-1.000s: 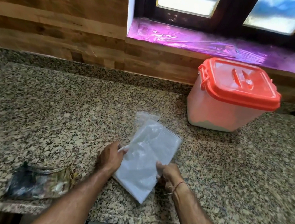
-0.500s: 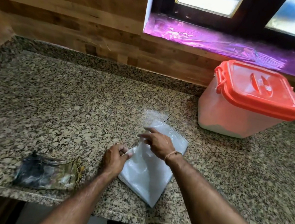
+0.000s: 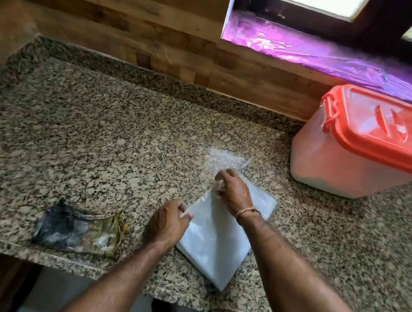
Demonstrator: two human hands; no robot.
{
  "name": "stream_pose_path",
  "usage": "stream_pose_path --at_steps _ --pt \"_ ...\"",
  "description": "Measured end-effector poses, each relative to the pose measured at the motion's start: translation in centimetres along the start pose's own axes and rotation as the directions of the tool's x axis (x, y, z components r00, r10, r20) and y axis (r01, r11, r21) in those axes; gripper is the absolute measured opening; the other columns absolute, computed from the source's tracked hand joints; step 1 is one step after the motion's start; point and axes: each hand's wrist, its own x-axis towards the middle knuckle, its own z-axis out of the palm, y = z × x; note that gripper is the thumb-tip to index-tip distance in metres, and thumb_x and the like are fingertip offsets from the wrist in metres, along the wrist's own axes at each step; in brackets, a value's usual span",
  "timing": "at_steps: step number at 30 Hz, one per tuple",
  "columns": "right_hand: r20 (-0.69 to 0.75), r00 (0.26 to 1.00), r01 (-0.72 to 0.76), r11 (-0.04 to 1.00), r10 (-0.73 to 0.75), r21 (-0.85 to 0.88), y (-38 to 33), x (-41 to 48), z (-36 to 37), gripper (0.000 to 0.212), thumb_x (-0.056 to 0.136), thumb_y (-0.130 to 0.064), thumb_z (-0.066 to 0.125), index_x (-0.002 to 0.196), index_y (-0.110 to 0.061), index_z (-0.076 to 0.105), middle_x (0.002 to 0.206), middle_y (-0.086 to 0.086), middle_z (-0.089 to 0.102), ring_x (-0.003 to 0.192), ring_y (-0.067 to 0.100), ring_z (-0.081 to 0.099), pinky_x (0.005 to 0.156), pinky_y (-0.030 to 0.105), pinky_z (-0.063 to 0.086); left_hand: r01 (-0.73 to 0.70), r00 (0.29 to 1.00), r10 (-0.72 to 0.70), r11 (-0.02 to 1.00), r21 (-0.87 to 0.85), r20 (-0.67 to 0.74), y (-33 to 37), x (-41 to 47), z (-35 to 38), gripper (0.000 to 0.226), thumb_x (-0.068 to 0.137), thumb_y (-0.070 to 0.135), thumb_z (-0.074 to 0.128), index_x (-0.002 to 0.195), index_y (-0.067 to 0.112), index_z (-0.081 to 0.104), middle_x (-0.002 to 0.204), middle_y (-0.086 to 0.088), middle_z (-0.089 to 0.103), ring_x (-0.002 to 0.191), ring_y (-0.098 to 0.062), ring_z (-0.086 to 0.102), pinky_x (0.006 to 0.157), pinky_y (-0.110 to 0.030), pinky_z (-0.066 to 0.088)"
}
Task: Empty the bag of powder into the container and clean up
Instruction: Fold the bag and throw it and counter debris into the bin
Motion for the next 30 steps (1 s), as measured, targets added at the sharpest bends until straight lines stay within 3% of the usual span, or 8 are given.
stream_pose_path --at_steps 3,5,9,12,15,22,27,30 --pt "-0.202 0.955 -0.214 0.976 0.218 0.042 0.7 -3.1 0.4 0.076 0.083 -0.014 0.078 0.147 -0.022 0.039 0.149 0.005 0.038 0.111 0.014 0.049 0.088 0.024 0.048 -0.116 0.992 0.121 0.978 0.172 -0.02 0.3 0.8 0.1 0.071 0.077 0.059 0.075 0.134 0.032 0.042 0.133 0.004 0.049 0.105 -0.016 0.056 0.078 -0.037 0.057" --pt "-0.277 0.811 -0.518 0.853 0.515 0.067 1.1 -6.0 0.5 0.092 0.078 -0.032 0.082 0.152 -0.023 0.027 0.151 0.011 0.034 0.126 0.024 0.043 0.103 0.041 0.044 -0.15 0.989 0.145 0.971 0.184 0.041 1.0 1.3 0.2 0.085 0.078 0.054 0.078 0.146 0.028 0.033 0.148 -0.003 0.041 0.114 -0.022 0.057 0.082 -0.039 0.056" --pt "-0.107 0.622 -0.683 0.604 0.776 0.41 1.3 -9.8 1.3 0.1 0.081 -0.026 0.082 0.157 -0.01 0.019 0.152 0.017 0.035 0.134 0.032 0.042 0.11 0.045 0.041 -0.164 0.986 0.148 0.938 0.306 0.077 2.9 1.7 0.9 0.081 0.087 0.056 0.069 0.148 0.017 0.035 0.141 -0.008 0.052 0.112 -0.029 0.062 0.08 -0.035 0.049" --pt "0.013 0.629 -0.526 0.414 0.777 0.743 2.9 -9.5 1.5 0.044 0.084 -0.009 0.072 0.126 -0.011 0.056 0.125 0.013 0.068 0.102 0.027 0.069 0.087 0.038 0.061 -0.103 0.993 0.086 0.957 0.27 0.075 3.9 1.9 1.2 0.07 0.089 0.066 0.057 0.135 0.016 0.046 0.121 -0.007 0.066 0.104 -0.03 0.067 0.084 -0.037 0.054" --pt "0.147 0.73 -0.476 0.342 0.668 0.81 5.0 -9.7 0.7 0.012 0.091 -0.011 0.065 0.101 -0.014 0.071 0.104 0.013 0.078 0.087 0.029 0.076 0.077 0.045 0.065 0.064 0.964 -0.043 0.995 -0.071 0.261 3.0 3.7 1.0 0.073 0.074 0.081 0.051 0.12 0.026 0.064 0.105 -0.002 0.075 0.091 -0.029 0.074 0.082 -0.047 0.061" --pt "0.31 0.846 -0.518 0.534 0.433 0.668 7.3 -10.4 -1.4 0.025 0.102 -0.025 0.059 0.09 -0.01 0.075 0.096 0.009 0.08 0.089 0.027 0.077 0.081 0.041 0.063 0.265 0.905 -0.073 0.868 -0.42 0.42 4.7 3.9 -1.7 0.021 0.09 0.021 0.076 0.096 0.002 0.072 0.1 -0.014 0.077 0.082 -0.027 0.075 0.066 -0.032 0.059" --pt "0.266 0.805 -0.542 0.474 0.531 0.694 6.8 -8.5 -3.9 0.026 0.1 -0.028 0.063 0.081 -0.011 0.069 0.078 0.004 0.071 0.052 0.009 0.063 0.048 0.021 0.047 0.126 0.952 -0.01 0.924 -0.361 0.305 6.1 5.1 -3.7 0.019 0.086 0.027 0.08 0.094 0.01 0.078 0.091 -0.005 0.08 0.08 -0.025 0.077 0.076 -0.04 0.063" --pt "0.287 0.804 -0.487 0.3 0.521 0.82 5.2 -6.5 -6.6 0.02 0.102 -0.026 0.059 0.091 -0.01 0.064 0.086 0.009 0.067 0.045 0.009 0.062 0.035 0.021 0.048 0.061 0.971 0.047 0.899 -0.433 0.236 7.9 5.8 -5.2 0.018 0.092 0.027 0.075 0.088 0.008 0.074 0.087 -0.011 0.079 0.059 -0.018 0.073 0.049 -0.025 0.056"
